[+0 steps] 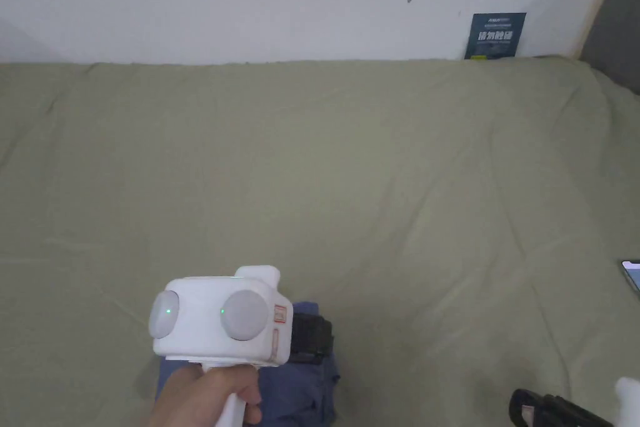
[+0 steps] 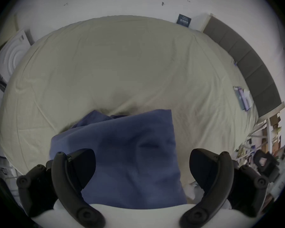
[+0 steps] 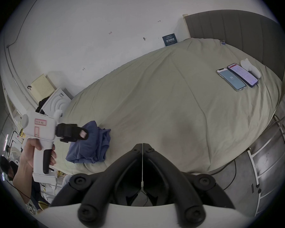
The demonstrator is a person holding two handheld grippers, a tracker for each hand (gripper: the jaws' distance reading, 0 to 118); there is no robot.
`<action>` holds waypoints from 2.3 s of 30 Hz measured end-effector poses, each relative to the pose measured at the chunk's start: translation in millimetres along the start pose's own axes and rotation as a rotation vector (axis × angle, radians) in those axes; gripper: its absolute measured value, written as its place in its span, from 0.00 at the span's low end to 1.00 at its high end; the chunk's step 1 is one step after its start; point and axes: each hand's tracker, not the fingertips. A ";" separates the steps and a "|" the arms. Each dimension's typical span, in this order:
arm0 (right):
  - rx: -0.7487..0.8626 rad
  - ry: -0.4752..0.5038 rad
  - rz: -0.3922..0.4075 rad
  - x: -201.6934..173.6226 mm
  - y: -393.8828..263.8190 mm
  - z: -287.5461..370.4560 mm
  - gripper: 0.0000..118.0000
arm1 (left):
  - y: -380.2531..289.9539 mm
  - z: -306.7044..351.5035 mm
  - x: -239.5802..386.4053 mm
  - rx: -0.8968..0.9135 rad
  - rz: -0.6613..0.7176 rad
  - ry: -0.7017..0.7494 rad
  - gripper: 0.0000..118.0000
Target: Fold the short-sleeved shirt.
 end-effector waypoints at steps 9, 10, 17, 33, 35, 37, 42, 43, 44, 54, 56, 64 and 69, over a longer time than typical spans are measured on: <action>-0.032 0.033 -0.007 -9.0 -2.8 -15.8 0.01 | -9.3 77.0 -75.3 0.247 0.206 -0.288 0.00; -0.039 0.043 -0.012 -11.3 -3.6 -17.7 0.01 | -9.8 69.0 -75.4 0.217 0.222 -0.358 0.00; -0.074 0.051 0.011 -22.0 -6.5 -18.3 0.01 | -24.0 -49.7 -54.7 -0.007 0.314 -0.633 0.00; -0.307 0.596 0.043 -131.5 29.3 -157.1 0.01 | -53.5 56.1 -167.9 0.243 0.267 -0.452 0.00; -0.387 0.668 -0.008 -137.4 28.3 -193.3 0.01 | -59.4 54.7 -194.1 0.223 0.269 -0.359 0.00; -0.474 0.721 -0.085 -131.2 20.8 -224.3 0.01 | -66.8 44.1 -210.9 0.177 0.346 -0.355 0.00; -0.594 0.710 -0.207 -85.8 -12.6 -264.3 0.01 | -72.7 8.4 -238.4 0.110 0.392 -0.404 0.00; -0.585 0.735 -0.268 -73.5 -16.6 -267.9 0.01 | -72.3 1.0 -239.5 0.096 0.419 -0.502 0.00; -0.570 0.802 -0.354 -65.0 -16.9 -267.1 0.01 | -72.2 -5.7 -241.4 0.091 0.410 -0.595 0.02; -0.564 0.794 -0.352 -63.6 -19.5 -264.7 0.01 | -48.9 -67.8 -210.3 -0.009 0.328 -0.879 1.00; -0.562 0.798 -0.371 -61.0 -20.6 -264.5 0.01 | -42.0 -78.8 -208.5 -0.016 0.358 -0.893 0.95; -0.530 0.753 -0.325 -67.4 -8.5 -249.0 0.01 | -38.7 -68.2 -217.4 -0.002 0.248 -0.773 0.22; -0.458 0.651 -0.130 -79.7 16.6 -215.8 0.01 | -30.3 -19.7 -266.9 0.033 0.221 -0.699 0.23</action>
